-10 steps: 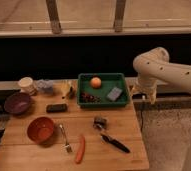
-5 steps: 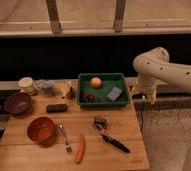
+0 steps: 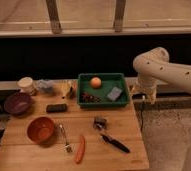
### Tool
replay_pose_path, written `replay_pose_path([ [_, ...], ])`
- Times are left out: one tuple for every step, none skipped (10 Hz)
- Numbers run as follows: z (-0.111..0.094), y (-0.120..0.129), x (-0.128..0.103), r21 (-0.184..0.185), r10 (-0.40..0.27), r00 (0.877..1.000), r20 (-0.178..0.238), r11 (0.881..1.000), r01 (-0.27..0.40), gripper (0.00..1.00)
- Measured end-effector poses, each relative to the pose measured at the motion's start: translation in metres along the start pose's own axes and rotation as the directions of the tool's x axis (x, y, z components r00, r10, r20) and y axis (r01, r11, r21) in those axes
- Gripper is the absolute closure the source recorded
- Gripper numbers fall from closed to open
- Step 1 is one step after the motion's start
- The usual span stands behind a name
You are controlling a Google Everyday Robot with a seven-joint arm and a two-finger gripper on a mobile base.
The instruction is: Place grapes in red bowl
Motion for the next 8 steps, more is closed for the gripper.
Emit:
replay_pose_path([
  [0.0000,0.0000,0.0000,0.000,0.000,1.000,0.000,1.000,0.000,0.36],
  [0.0000,0.0000,0.0000,0.000,0.000,1.000,0.000,1.000,0.000,0.36],
  [0.0000,0.0000,0.0000,0.000,0.000,1.000,0.000,1.000,0.000,0.36],
  [0.0000,0.0000,0.0000,0.000,0.000,1.000,0.000,1.000,0.000,0.36],
  [0.0000,0.0001,0.0000,0.000,0.000,1.000,0.000,1.000,0.000,0.36],
  [0.0000,0.0000,0.0000,0.000,0.000,1.000,0.000,1.000,0.000,0.36],
  [-0.0003,-0.0008,0.0002,-0.002,0.002,1.000,-0.001,1.000,-0.002,0.36],
  [-0.0040,-0.0024,-0.0002,0.015,-0.020,1.000,0.018,1.000,0.019,0.36],
])
